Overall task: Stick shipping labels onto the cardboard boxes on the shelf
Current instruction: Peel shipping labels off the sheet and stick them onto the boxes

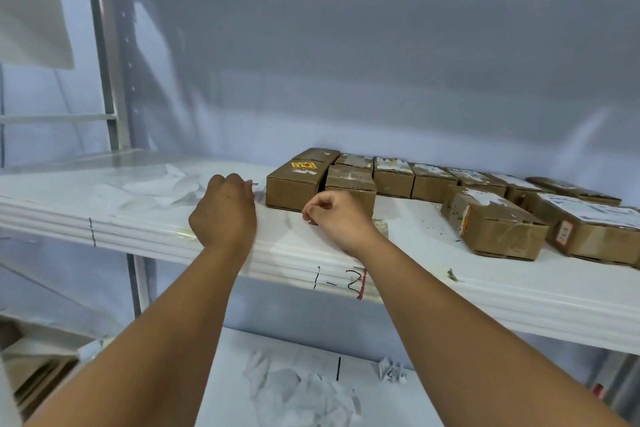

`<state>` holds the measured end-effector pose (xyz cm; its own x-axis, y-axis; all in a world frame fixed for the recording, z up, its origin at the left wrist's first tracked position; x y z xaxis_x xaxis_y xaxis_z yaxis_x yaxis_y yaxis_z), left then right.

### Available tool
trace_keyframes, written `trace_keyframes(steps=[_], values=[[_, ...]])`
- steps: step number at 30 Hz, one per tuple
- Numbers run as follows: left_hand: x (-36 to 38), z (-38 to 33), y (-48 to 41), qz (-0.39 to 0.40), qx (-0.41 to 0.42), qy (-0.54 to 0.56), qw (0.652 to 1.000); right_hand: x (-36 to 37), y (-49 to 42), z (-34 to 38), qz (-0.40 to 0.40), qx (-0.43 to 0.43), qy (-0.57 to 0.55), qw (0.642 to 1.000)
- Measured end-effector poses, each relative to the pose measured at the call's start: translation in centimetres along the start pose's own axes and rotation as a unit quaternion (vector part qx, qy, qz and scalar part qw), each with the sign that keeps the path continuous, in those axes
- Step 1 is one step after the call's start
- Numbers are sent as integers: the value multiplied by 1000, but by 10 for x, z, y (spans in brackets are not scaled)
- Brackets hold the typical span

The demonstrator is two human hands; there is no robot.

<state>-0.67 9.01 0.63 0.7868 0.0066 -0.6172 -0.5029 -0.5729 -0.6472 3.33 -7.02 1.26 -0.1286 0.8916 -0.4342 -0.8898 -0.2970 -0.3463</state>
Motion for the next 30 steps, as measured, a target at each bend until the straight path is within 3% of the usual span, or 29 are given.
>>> trace_keyframes(steps=[4,8,13,16,20,23,25,27,30], values=[[-4,4,2,-68,-59,133,987,1,-2,-2,-3,-1,-4,1000],[-5,5,1,-120,51,222,966,1,-3,-3,8,-8,-15,1000],[-18,-19,21,-126,154,303,932,-6,0,7,-9,8,-187,982],[-21,-51,39,-54,214,331,917,-17,4,15,-33,41,-327,944],[-19,-90,53,89,148,411,895,-47,9,18,-79,39,-414,906],[-7,-106,52,170,13,523,835,-80,13,10,-104,42,-368,923],[2,-113,54,236,-95,582,772,-96,18,4,-92,44,-334,937],[5,-117,57,291,-152,612,719,-106,25,-4,-74,58,-323,942],[5,-116,61,324,-122,577,740,-113,31,-21,-76,68,-293,951]])
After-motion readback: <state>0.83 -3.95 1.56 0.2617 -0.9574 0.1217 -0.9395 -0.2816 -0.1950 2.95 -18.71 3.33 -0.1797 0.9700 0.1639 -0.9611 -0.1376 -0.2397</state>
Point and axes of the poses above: each hand's wrist, its own y-axis away from the middle knuckle, its own x-axis out of the palm, z = x × y, the point moved 2 cm from there along -y, towards the middle knuckle, and after that the axes turned 8 degrees about -y, right-handed, at the moved point
